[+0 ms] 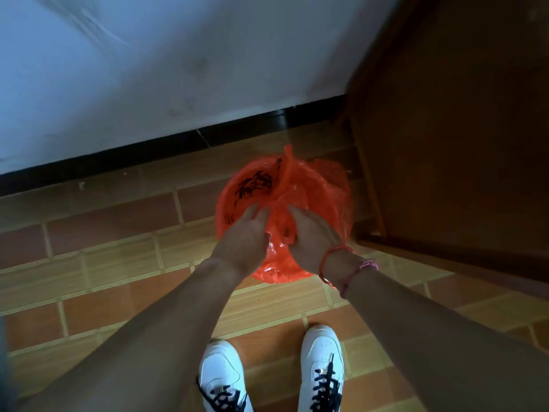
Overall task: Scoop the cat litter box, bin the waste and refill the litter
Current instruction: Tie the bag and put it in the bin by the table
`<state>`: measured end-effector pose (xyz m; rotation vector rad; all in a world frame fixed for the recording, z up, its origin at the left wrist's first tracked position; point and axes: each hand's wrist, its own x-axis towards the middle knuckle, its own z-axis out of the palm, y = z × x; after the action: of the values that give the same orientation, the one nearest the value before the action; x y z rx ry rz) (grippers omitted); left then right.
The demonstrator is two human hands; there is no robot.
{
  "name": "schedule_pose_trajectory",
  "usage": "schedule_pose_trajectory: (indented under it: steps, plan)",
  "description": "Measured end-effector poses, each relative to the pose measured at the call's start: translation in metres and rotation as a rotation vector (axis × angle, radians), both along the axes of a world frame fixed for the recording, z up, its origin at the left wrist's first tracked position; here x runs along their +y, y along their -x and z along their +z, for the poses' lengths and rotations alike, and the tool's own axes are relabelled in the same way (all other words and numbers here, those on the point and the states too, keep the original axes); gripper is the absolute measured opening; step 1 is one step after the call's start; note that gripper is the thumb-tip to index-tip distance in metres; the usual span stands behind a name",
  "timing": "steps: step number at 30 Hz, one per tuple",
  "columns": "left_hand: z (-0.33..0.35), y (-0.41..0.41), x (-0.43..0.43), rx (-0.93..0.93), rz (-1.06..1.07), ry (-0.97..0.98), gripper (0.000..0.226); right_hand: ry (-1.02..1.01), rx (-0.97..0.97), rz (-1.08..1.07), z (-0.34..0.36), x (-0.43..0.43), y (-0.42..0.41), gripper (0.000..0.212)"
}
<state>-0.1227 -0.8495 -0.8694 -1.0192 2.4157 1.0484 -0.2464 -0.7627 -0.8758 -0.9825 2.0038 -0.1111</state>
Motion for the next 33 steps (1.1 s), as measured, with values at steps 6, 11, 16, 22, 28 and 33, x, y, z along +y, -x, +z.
schedule_pose_trajectory:
  steps: [6, 11, 16, 22, 28, 33]
  plan:
    - [0.060, -0.011, 0.001, -0.073, 0.010, 0.068, 0.053, -0.035, 0.028, -0.011, 0.056, 0.003, 0.005, 0.068]
    - [0.145, -0.024, -0.005, -0.049, 0.024, 0.093, 0.054, -0.003, 0.064, -0.002, 0.146, 0.002, 0.008, 0.067]
    - [0.260, -0.037, -0.007, -0.054, 0.076, 0.235, 0.089, 0.063, 0.144, 0.003, 0.262, -0.001, 0.007, 0.069]
    - [0.406, -0.058, -0.021, -0.014, 0.095, 0.466, 0.077, 0.140, 0.307, 0.070, 0.417, 0.002, 0.001, 0.065]
    - [0.536, -0.075, -0.023, 0.008, 0.104, 0.590, 0.076, 0.235, 0.464, 0.150, 0.554, 0.008, -0.001, 0.067]
    - [0.617, -0.087, -0.012, 0.065, 0.144, 0.695, 0.074, 0.294, 0.534, 0.187, 0.634, 0.011, -0.005, 0.069]
